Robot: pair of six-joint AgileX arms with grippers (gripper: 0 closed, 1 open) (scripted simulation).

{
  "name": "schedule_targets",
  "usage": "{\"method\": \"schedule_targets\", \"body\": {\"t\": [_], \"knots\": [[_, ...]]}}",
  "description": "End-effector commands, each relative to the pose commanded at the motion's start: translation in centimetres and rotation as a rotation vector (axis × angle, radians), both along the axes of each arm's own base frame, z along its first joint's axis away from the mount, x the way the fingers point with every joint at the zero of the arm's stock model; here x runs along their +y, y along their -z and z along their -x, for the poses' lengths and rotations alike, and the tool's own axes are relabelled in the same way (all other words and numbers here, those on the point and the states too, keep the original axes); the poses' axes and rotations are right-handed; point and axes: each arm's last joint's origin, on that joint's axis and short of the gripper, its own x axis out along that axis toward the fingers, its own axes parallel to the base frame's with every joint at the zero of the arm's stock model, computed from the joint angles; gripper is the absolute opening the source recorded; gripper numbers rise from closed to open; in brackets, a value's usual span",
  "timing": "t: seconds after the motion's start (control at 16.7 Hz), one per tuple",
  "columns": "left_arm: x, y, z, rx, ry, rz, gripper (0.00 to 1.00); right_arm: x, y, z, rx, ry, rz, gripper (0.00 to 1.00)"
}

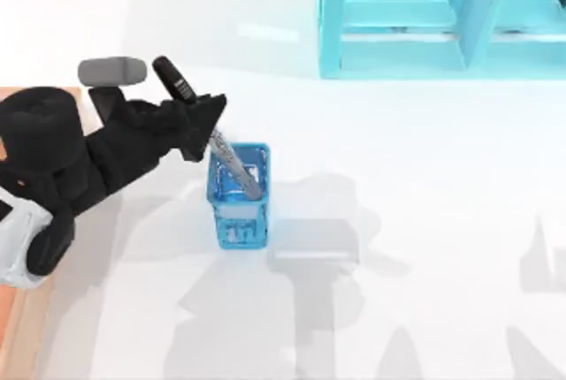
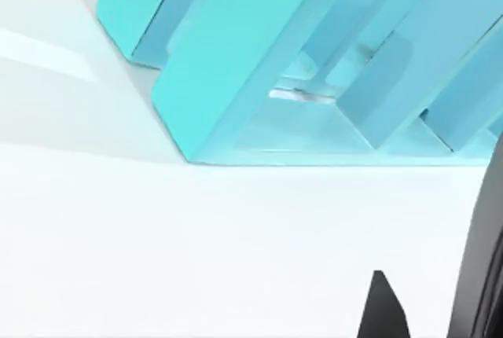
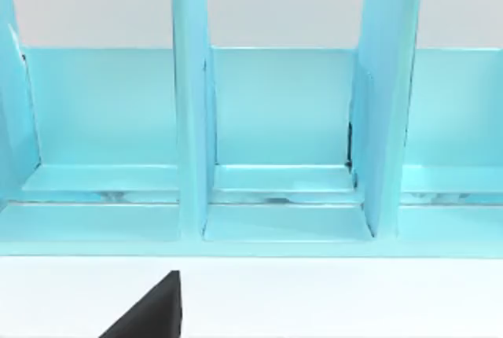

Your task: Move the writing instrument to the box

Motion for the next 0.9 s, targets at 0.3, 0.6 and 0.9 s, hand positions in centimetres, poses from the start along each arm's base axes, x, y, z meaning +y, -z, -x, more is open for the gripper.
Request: {"method": "schedule_targets", "body": {"t": [0.3, 0.6, 0.9], "knots": [[6.1, -5.3, -0.5, 0.042, -0.002, -0.015, 0.00, 0.0, 0.0, 0.0, 0.000, 0.000, 0.000, 1.00], [10.8, -10.4, 1.3, 0.012, -0.008, -0.007, 0.00, 0.0, 0.0, 0.0, 0.000, 0.000, 0.000, 1.00], [11.5, -11.3, 1.8, -0.001, -0.010, -0.004, 0.00, 0.0, 0.0, 0.0, 0.000, 0.000, 0.000, 1.00]]}}
